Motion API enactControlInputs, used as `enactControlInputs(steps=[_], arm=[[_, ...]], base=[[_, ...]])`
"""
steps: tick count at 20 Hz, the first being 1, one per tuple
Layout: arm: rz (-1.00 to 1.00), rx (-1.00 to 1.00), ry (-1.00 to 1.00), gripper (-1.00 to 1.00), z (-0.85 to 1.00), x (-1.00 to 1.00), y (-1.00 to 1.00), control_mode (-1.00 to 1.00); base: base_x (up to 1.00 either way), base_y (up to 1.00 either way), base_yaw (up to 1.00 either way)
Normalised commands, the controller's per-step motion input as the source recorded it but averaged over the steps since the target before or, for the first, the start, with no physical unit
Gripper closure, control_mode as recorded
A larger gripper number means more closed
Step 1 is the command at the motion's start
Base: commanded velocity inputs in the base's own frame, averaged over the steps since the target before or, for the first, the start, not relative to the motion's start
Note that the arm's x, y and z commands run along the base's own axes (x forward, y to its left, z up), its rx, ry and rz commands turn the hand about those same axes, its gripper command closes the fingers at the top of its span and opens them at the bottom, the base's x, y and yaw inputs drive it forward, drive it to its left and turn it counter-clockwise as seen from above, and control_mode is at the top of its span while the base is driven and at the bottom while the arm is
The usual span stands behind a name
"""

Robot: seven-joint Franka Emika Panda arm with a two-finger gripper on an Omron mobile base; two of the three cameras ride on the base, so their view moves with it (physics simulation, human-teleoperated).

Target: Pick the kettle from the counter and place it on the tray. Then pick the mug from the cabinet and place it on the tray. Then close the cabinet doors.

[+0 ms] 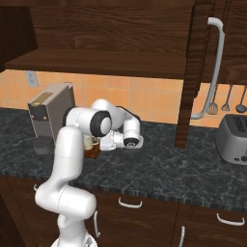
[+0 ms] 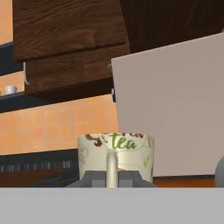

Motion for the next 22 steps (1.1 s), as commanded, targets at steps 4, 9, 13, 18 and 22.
enactControlInputs(steps=[4, 9, 13, 18, 22], arm=[[0.03, 0.0, -0.03, 1.0, -0.13, 0.01, 0.06, -1.0], [0.0, 0.0, -0.08, 1.0, -0.09, -0.14, 0.0, -1.0], [0.0, 0.0, -0.09, 1.0, -0.19, 0.0, 0.0, -1.0], [0.0, 0.0, -0.1, 1.0, -0.24, 0.0, 0.0, -1.0], [0.0, 0.0, -0.07, -1.0, -0.03, -0.03, 0.0, -1.0]], base=[[0.0, 0.0, 0.0], [0.0, 0.0, 0.0], [0.0, 0.0, 0.0], [0.0, 0.0, 0.0], [0.0, 0.0, 0.0]])
